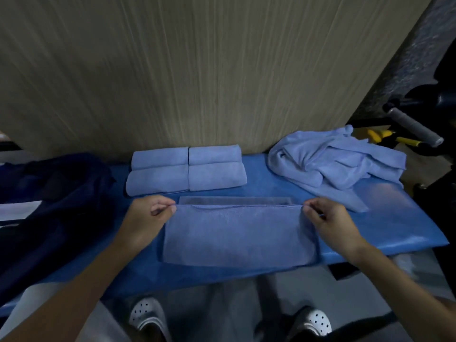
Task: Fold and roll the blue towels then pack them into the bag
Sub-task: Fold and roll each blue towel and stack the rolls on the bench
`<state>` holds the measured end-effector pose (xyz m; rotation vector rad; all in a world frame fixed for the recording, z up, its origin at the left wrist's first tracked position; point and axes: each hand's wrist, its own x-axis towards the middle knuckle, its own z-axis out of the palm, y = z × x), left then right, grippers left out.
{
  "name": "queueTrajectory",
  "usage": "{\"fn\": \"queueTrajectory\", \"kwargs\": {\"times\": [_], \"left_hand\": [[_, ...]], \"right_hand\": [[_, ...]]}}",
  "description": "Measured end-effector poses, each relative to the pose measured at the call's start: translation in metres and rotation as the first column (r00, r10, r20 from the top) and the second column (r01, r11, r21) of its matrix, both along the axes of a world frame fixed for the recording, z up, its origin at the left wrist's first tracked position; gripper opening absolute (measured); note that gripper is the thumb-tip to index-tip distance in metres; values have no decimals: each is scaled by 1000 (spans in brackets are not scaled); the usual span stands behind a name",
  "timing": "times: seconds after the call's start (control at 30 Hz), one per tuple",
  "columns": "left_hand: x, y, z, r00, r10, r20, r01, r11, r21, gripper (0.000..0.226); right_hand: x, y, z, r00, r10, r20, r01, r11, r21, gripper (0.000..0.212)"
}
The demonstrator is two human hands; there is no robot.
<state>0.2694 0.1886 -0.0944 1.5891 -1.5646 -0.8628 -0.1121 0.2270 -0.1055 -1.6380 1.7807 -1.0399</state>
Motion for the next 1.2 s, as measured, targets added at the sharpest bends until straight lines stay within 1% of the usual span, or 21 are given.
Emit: {"fn": "queueTrajectory", "kwargs": {"times": [0.07,0.17,0.37,0.47,0.53,0.63,0.77,0.87,1.0,1.2], "left_hand": [[-7,-13,-6,999,34,27,-33,999,-14,11],[-11,-28,-13,997,64,53,-62,997,-45,19],[-19,-41,-21,978,102,182,-81,990,-118,10],[-21,-42,-26,976,127,179,-109,988,-108,16],[-22,-41,-28,976,136,170,-117,986,-117,15],[-24,-40,-29,975,162,155,-140,980,-140,14],[-23,-38,-32,978,164,130,-148,981,-122,17],[-22,-37,-34,975,187,120,-172,977,-130,17],[-28,-37,-31,964,249,98,-233,961,-148,8],[-30,-40,-33,954,274,126,-257,957,-136,9]], "right_hand": [[1,-12,-9,998,-30,-51,29,999,-21,19],[2,-29,-18,992,-53,-116,49,998,-35,18],[6,-52,-32,963,-92,-255,92,996,-13,16],[6,-53,-37,947,-83,-311,89,996,7,19],[6,-51,-37,947,-91,-307,101,995,18,17],[10,-48,-31,960,-130,-248,147,988,52,2],[11,-48,-30,942,-130,-309,148,988,35,15],[10,-47,-29,938,-147,-313,160,987,17,18],[11,-49,-29,939,-161,-305,182,982,41,17],[10,-49,-29,942,-168,-290,187,982,40,16]]}}
